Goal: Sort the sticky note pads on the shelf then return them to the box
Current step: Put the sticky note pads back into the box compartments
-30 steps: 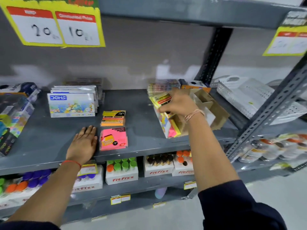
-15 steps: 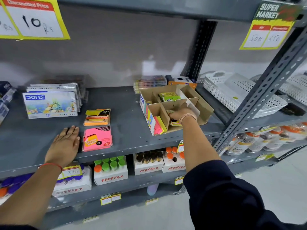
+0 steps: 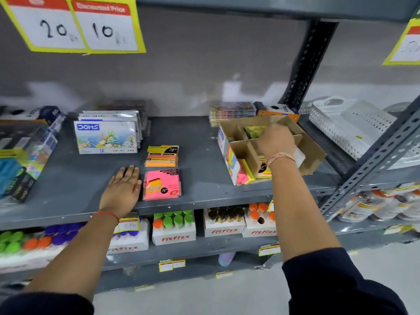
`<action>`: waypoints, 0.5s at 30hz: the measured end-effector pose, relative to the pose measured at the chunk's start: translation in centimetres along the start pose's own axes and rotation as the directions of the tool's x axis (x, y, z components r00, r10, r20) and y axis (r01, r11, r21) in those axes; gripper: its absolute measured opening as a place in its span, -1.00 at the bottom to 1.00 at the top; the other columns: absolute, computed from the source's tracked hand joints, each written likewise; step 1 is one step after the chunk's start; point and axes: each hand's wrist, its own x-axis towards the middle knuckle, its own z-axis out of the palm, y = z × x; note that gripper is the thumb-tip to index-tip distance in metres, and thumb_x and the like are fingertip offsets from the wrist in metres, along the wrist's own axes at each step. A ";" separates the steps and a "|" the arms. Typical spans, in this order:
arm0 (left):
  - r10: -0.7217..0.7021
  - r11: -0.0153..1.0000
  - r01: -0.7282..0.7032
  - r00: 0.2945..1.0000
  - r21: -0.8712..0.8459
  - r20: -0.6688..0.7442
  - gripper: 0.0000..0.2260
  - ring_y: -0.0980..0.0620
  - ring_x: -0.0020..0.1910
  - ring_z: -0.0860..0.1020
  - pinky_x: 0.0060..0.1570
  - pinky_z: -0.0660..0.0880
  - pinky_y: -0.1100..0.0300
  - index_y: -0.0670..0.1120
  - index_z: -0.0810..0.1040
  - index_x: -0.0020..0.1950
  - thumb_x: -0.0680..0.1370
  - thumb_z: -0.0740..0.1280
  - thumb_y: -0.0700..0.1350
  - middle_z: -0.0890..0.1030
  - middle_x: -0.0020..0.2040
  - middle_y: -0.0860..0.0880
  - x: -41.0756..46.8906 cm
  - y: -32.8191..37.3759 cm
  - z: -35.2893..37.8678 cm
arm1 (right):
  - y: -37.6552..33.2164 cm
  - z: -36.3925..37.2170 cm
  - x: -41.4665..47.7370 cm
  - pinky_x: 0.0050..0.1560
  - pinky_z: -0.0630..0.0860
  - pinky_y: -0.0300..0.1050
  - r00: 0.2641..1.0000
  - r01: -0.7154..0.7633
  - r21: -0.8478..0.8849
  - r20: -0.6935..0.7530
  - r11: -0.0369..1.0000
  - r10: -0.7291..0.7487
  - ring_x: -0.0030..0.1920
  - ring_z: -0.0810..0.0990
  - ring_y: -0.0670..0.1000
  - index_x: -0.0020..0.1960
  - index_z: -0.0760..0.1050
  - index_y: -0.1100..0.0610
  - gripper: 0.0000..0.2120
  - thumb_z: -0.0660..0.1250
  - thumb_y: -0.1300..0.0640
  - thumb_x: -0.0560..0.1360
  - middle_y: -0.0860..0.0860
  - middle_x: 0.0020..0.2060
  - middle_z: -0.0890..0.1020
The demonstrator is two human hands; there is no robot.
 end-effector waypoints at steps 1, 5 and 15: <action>-0.001 1.000 0.001 1.000 0.002 0.001 -0.57 -0.08 0.53 0.02 0.52 0.01 0.01 -0.14 0.06 0.49 0.62 -0.02 -0.10 0.10 0.54 -0.09 0.0 0.1 -0.1 | -1.4 -0.2 -0.4 0.08 0.49 0.01 0.994 0.107 0.049 -0.027 0.993 -0.106 0.15 0.56 0.25 0.11 0.53 0.33 -0.72 0.18 0.16 0.56 0.28 0.11 0.61; -0.004 1.000 0.004 1.000 -0.012 -0.010 -0.57 -0.09 0.53 0.03 0.51 0.00 0.02 -0.14 0.08 0.49 0.62 -0.01 -0.08 0.11 0.54 -0.10 -0.4 0.4 -0.4 | -7.0 2.7 -3.4 0.45 0.17 -0.09 0.691 0.532 0.348 0.349 0.772 -0.633 0.49 0.22 0.06 0.47 0.22 0.13 -0.35 0.36 -0.03 0.47 0.10 0.50 0.24; -0.002 0.999 0.002 1.000 -0.035 -0.004 -0.56 -0.06 0.54 -0.02 0.51 -0.05 0.06 -0.14 0.04 0.50 0.62 -0.02 -0.11 0.07 0.55 -0.07 -0.8 0.7 -0.6 | -11.9 9.1 -6.7 0.49 0.08 0.04 0.339 0.766 0.232 0.647 0.599 -0.683 0.50 0.13 0.12 0.52 0.05 0.12 -0.12 0.45 -0.06 0.38 0.10 0.51 0.18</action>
